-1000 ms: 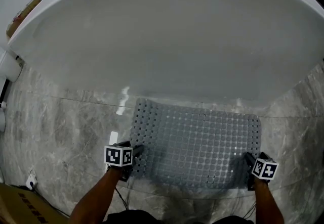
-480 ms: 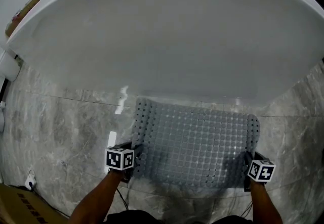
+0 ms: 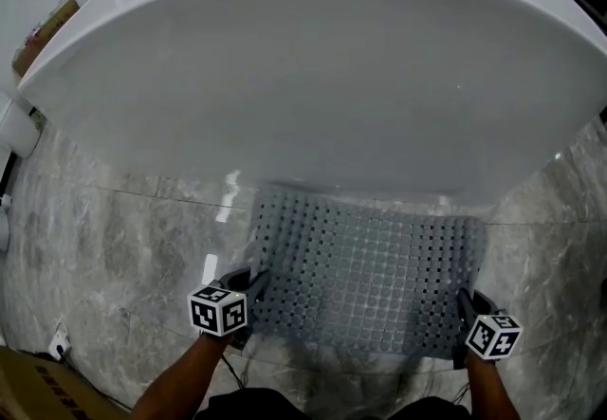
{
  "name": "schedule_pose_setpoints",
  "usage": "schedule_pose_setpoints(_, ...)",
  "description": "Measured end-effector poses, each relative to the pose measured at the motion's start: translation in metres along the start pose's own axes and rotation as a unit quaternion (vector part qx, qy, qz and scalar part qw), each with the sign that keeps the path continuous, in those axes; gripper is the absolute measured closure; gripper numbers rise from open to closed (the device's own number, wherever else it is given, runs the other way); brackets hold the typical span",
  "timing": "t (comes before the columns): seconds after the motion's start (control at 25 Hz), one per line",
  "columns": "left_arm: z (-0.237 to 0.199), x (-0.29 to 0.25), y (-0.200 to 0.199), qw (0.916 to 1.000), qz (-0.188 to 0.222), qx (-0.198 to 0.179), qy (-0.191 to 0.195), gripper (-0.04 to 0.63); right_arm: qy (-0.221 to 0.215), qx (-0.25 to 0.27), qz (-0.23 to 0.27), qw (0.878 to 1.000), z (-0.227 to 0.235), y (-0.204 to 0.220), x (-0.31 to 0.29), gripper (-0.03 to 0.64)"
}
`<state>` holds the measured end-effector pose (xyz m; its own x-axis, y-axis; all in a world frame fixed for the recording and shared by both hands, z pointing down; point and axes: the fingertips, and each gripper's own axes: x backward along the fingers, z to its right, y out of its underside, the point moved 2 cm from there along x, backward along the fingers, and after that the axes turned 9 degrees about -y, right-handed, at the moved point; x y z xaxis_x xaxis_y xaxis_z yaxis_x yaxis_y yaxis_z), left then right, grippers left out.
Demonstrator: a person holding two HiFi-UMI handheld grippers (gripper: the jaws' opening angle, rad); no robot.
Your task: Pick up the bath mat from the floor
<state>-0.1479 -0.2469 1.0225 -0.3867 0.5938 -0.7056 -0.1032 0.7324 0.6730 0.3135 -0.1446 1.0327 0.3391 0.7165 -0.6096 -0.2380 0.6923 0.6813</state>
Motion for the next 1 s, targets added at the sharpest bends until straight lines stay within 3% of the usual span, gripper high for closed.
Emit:
schedule_pose_setpoints(0.36, 0.038, 0.043, -0.048, 0.9979, 0.053, -0.026, 0.027, 0.522, -0.039, 0.009, 0.044, 0.998, -0.033, -0.045, 0.034, 0.565)
schedule_pose_setpoints(0.72, 0.056, 0.118, -0.102, 0.9957, 0.088, -0.003, 0.027, 0.526, -0.047, 0.018, 0.067, 0.996, -0.086, -0.107, 0.099, 0.566)
schedule_pose_setpoints(1.0, 0.08, 0.183, -0.161, 0.9923, 0.12, -0.018, 0.023, 0.529, -0.055, 0.027, 0.087, 0.994, -0.128, -0.168, 0.15, 0.568)
